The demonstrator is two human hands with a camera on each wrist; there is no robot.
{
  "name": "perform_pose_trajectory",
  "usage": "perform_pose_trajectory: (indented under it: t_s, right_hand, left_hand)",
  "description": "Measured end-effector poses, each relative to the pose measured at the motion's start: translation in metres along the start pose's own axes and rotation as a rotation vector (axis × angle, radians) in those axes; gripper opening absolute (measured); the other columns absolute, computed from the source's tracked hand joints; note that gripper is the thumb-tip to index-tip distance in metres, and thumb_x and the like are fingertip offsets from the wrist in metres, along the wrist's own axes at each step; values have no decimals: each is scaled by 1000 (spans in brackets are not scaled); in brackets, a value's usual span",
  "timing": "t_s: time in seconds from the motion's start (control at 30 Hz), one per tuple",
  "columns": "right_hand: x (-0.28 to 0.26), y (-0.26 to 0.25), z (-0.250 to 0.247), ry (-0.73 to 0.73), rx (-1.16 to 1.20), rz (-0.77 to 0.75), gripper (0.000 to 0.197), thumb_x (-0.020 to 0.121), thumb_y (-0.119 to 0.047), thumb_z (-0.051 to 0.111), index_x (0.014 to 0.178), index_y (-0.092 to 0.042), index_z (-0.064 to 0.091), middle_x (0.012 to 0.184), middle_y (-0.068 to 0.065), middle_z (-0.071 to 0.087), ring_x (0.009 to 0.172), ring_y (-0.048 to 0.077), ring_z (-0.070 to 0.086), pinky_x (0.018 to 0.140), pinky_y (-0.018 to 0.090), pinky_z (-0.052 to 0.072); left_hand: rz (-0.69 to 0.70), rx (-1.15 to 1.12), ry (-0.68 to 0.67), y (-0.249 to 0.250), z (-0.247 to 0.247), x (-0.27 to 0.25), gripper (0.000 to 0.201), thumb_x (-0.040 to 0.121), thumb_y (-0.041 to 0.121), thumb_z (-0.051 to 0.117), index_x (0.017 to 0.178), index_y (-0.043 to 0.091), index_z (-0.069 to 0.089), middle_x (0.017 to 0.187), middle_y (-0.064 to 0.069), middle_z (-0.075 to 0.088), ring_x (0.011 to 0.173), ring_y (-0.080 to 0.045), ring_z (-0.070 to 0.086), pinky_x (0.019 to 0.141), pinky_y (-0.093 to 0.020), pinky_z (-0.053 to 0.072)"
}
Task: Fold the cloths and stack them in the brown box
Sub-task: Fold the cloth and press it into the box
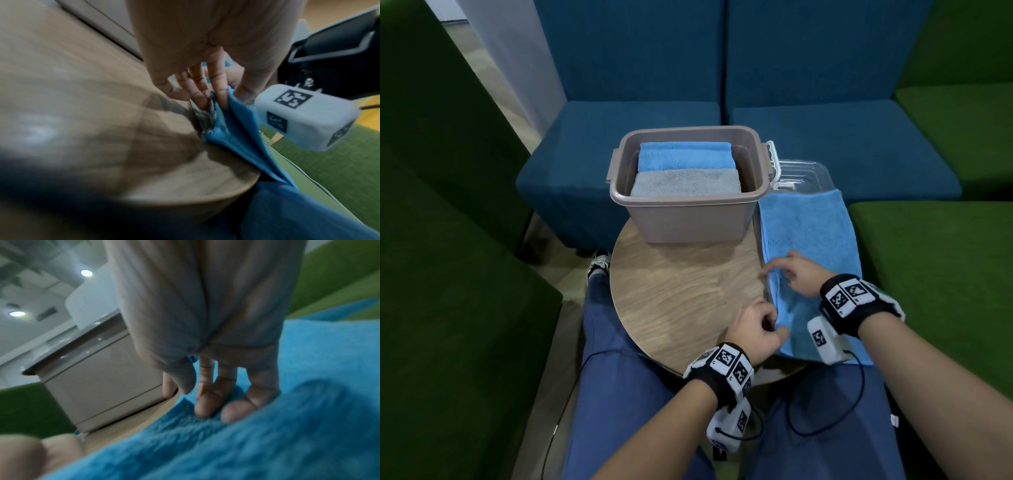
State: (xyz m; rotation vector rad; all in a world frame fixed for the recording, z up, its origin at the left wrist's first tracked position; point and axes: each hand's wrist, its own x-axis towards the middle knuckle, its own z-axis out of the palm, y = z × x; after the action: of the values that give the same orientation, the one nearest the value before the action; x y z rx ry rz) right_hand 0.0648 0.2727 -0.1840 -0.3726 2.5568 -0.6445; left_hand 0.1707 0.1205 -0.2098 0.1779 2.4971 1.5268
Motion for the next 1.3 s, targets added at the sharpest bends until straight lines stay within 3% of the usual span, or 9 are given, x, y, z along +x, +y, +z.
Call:
perform_pose_trajectory:
  t_s: [0.23,0.4,0.6,0.7,0.77,0.87,0.97,1.13,1.3]
  right_hand:
    - [-6,-5,-18,219,-191,-77,22,87,1,55,94,-17,64,105,1,44,79,23,54,76,41,47]
    - [-6,-3,-14,273,-287,-108,12,83,-9,69,91,-17,66,115,0,51,102,21,55,90,38,36]
    - [-9,-8,-18,279,-393,-210,15,80,-15,67,79,-25,56,125,-10,58,136,17,39,101,36,19]
    - [-14,-14,-26,273,-405,-212,16,75,-16,65,76,-24,52,102,-11,65,133,14,44,105,37,18]
    - [-18,-19,-34,296,-443,-193,14,72,-19,63,75,-23,50,83,-9,61,106,15,58,104,39,23]
    - [-23,-22,-48,374,-556,-110,8,78,-28,63,81,-28,55,79,-10,60,95,15,55,103,41,20]
    - [-29,-16,-60,441,-586,-23,10,83,-26,63,91,-32,66,92,-10,64,107,17,52,100,43,18]
    - [-33,-7,-67,698,-444,13,4,87,-23,66,88,-25,68,97,-5,63,110,23,51,100,47,19]
    - [-37,-10,-61,877,-220,-9,13,94,-23,54,92,-18,65,96,2,64,102,26,56,96,42,25]
  left_hand:
    - [-38,-4,-9,8,2,7,24,71,18,70,68,15,47,81,-1,51,64,-17,47,60,-27,41]
    - [-138,-2,-27,-2,14,-2,37,73,30,70,99,26,44,103,-1,61,90,-20,58,78,-33,47]
    - [-145,65,73,9,14,3,63,82,34,70,136,21,40,127,-3,42,115,-20,45,93,-27,36]
    - [-202,145,130,10,17,14,50,80,39,70,122,18,53,124,-7,44,115,-27,43,98,-35,35]
    - [-172,150,146,12,15,22,28,79,36,67,95,14,61,115,-5,49,111,-28,45,96,-36,37]
    - [-40,-49,143,25,-3,24,19,77,30,57,79,12,55,84,1,52,80,-20,52,77,-33,43]
    - [112,-97,151,37,-45,25,11,85,21,59,79,22,50,70,9,53,62,-9,48,65,-26,41]
    - [348,324,284,49,-151,12,19,88,31,57,93,16,68,89,0,71,83,-25,65,76,-35,49]
    - [316,353,545,15,-229,-10,17,87,14,58,94,9,73,89,-4,70,84,-25,62,80,-32,46]
